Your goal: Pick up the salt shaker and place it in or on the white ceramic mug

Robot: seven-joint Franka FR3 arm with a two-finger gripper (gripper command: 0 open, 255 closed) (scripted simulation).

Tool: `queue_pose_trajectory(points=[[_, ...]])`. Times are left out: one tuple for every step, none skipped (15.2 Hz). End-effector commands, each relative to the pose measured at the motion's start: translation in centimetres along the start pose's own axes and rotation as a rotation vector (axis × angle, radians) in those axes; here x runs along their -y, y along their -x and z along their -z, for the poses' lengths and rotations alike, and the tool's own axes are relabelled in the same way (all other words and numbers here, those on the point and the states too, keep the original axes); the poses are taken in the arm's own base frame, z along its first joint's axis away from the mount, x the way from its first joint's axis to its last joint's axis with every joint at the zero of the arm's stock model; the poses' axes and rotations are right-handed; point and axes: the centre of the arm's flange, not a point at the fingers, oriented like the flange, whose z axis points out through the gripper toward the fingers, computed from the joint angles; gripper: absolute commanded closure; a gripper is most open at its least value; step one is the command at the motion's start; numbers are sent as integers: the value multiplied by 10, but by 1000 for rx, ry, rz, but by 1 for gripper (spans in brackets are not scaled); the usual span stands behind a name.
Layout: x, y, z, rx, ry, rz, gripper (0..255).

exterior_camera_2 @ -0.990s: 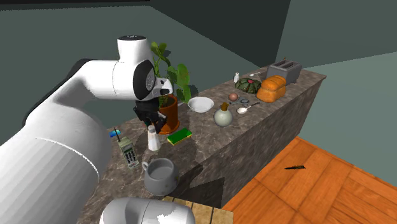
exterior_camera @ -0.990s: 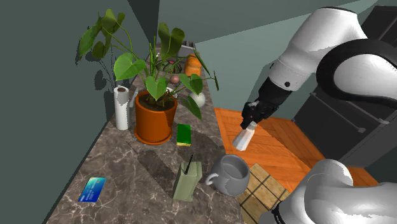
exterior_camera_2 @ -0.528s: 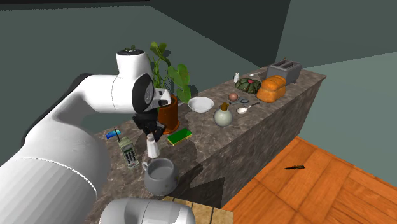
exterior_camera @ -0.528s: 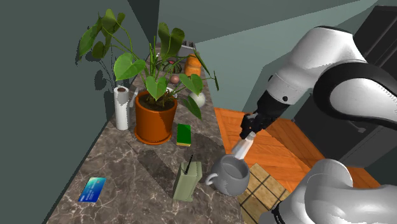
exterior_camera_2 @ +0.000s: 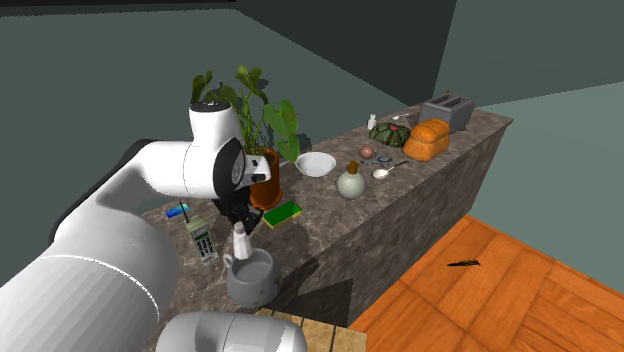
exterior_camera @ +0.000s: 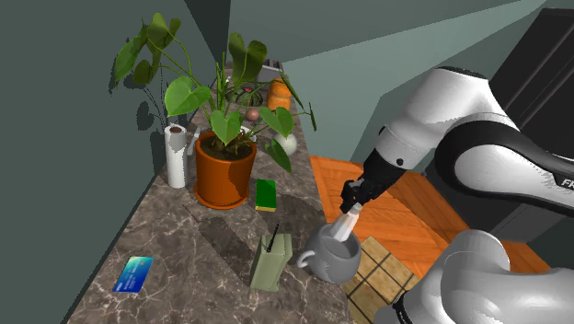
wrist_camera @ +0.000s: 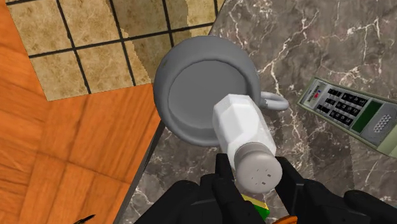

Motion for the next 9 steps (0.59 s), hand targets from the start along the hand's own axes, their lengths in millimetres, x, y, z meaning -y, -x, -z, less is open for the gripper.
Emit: queue_pose_trajectory(points=[[0,2,-12,-1,0,0,255],[0,2,-17,-1,0,0,255],[-1,3,-22,-1,0,0,255],[-1,3,-27,-1,0,0,255],[-1,4,-33,-1,0,0,255],[-2,4,-36,-1,0,0,255],[-2,4,-36,-1,0,0,255],[-2,4,-36,-1,0,0,255],[-2,4,-36,-1,0,0,255]])
